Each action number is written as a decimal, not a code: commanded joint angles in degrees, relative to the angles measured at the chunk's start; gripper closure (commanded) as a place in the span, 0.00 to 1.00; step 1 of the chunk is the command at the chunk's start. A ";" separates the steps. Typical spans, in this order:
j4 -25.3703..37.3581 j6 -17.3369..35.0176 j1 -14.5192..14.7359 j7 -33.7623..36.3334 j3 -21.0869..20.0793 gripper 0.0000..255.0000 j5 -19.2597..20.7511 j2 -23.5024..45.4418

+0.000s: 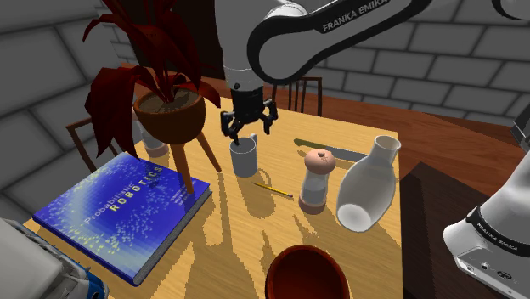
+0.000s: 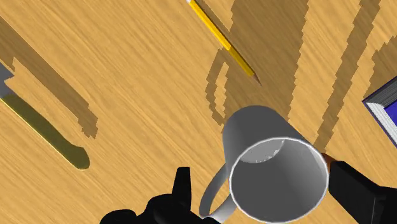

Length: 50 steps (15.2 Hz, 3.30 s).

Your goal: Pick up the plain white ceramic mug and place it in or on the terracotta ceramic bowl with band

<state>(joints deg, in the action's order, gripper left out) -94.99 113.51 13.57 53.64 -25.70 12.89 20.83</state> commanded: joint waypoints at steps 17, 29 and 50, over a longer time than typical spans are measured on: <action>12.68 1.78 5.78 4.22 2.05 0.00 5.54 14.93; 12.69 1.77 5.78 4.21 2.05 1.00 5.54 14.94; 23.21 -11.54 6.52 2.09 0.93 1.00 3.58 11.71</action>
<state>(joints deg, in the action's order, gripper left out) -72.92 102.73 20.00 55.86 -24.72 16.50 32.72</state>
